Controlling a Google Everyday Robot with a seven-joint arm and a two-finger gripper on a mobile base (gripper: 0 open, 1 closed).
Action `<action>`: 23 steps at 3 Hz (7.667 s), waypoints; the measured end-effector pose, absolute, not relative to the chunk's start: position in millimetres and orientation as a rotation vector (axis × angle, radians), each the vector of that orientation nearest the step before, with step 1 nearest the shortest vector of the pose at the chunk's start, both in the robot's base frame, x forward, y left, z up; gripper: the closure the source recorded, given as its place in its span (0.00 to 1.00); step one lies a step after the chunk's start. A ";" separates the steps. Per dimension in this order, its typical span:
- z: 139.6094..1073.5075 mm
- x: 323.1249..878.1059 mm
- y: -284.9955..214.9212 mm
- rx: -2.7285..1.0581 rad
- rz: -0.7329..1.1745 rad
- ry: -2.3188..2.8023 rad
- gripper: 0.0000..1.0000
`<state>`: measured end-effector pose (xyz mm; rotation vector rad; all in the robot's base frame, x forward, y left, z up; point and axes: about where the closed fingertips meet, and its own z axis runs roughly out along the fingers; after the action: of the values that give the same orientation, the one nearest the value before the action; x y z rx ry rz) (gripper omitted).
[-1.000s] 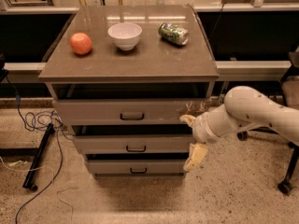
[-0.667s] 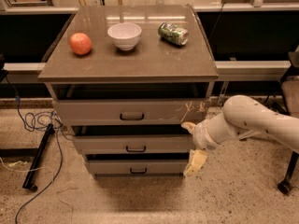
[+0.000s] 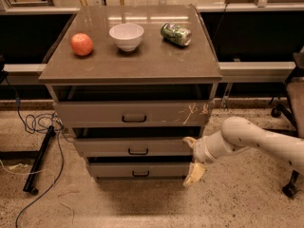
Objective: Open middle drawer
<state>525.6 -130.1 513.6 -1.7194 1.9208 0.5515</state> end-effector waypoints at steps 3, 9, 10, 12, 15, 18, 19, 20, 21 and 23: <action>488.3 549.3 -93.8 -1.787 0.549 1.768 0.00; 436.6 633.6 -77.8 -1.675 0.372 1.666 0.15; 436.6 633.6 -77.8 -1.675 0.372 1.666 0.38; 436.6 633.1 -77.5 -1.677 0.374 1.666 0.93; 443.8 609.9 -84.3 -1.678 0.402 1.687 0.85; 443.8 609.9 -84.2 -1.678 0.403 1.687 0.15; 443.8 609.9 -84.2 -1.678 0.403 1.687 0.19; 443.8 609.9 -84.2 -1.678 0.403 1.687 0.40; 437.5 592.8 -94.5 -1.642 0.428 1.710 0.65; 445.9 570.2 -104.7 -1.637 0.432 1.712 1.00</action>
Offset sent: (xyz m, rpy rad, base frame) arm 0.0050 0.0090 -0.0171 0.0350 -0.0356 0.0295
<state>570.2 -104.7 445.9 -1.6366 1.7118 0.4318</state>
